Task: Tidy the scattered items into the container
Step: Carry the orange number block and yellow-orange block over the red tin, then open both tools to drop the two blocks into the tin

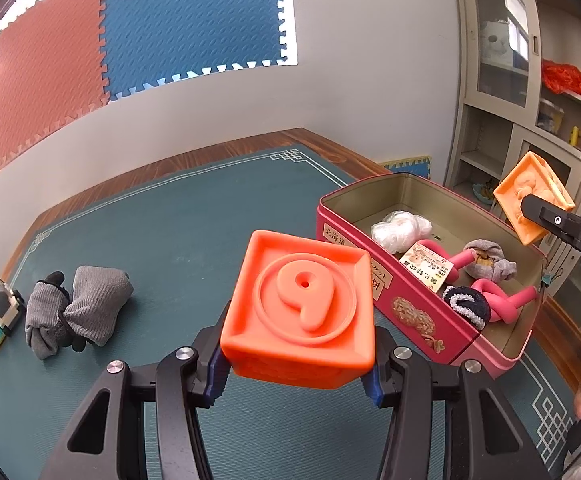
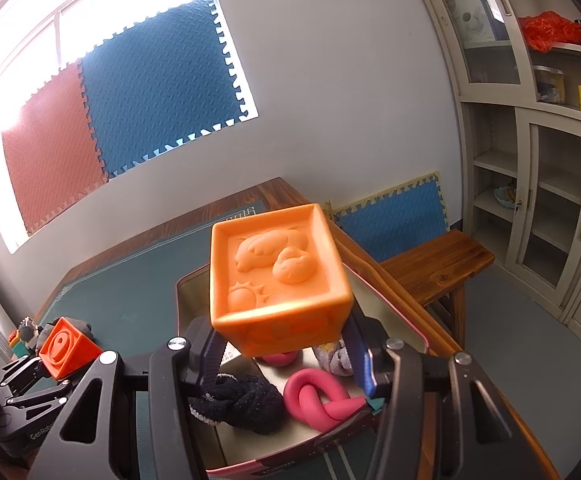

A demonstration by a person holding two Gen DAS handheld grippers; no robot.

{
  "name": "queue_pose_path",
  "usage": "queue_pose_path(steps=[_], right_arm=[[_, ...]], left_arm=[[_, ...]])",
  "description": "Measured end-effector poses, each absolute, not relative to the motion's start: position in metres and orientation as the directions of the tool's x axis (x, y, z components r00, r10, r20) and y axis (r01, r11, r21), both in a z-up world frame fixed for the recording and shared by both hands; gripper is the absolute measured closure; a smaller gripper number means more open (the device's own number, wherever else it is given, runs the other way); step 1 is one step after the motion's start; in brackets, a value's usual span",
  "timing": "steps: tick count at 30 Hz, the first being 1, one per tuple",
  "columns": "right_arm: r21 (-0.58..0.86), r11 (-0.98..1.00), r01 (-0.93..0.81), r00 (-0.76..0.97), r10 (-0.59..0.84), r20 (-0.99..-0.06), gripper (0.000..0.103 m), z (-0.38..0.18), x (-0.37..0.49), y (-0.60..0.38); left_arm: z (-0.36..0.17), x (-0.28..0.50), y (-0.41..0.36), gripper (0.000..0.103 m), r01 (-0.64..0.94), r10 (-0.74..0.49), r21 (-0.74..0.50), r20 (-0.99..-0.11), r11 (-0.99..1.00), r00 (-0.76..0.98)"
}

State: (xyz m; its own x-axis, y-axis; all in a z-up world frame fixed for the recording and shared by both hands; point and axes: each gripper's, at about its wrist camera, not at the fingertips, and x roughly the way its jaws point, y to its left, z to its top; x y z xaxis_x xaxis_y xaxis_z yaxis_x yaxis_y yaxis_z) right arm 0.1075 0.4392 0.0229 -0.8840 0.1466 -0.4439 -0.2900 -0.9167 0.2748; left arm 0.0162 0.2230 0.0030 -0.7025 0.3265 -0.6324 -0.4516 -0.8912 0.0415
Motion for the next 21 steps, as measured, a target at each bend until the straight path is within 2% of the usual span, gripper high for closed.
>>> queue_pose_path(steps=[12,15,18,21], right_arm=[[0.265,-0.918,-0.294,-0.879,0.151,-0.452,0.046,0.0216,0.1054,0.4389],[0.265,-0.919,-0.293,-0.874,0.145,-0.464,0.043,0.0196,0.1021,0.4394],[0.275,-0.914,-0.297,-0.88,0.15,-0.45,0.029,0.0208,0.1048,0.4409],[0.273,-0.913,-0.304,-0.885,0.165,-0.434,0.028,0.0224,0.1075,0.4411]], left_arm=[[0.0051,0.0154,0.2237,0.049,-0.455,0.333,0.039,-0.628,-0.89,-0.703],[0.0056,0.0144,0.2244,0.049,-0.455,0.334,0.036,-0.628,-0.89,-0.703],[0.006,0.0138,0.2253,0.049,-0.455,0.334,0.035,-0.629,-0.89,-0.702],[0.0069,0.0119,0.2273,0.049,-0.459,0.34,0.029,-0.631,-0.888,-0.697]])
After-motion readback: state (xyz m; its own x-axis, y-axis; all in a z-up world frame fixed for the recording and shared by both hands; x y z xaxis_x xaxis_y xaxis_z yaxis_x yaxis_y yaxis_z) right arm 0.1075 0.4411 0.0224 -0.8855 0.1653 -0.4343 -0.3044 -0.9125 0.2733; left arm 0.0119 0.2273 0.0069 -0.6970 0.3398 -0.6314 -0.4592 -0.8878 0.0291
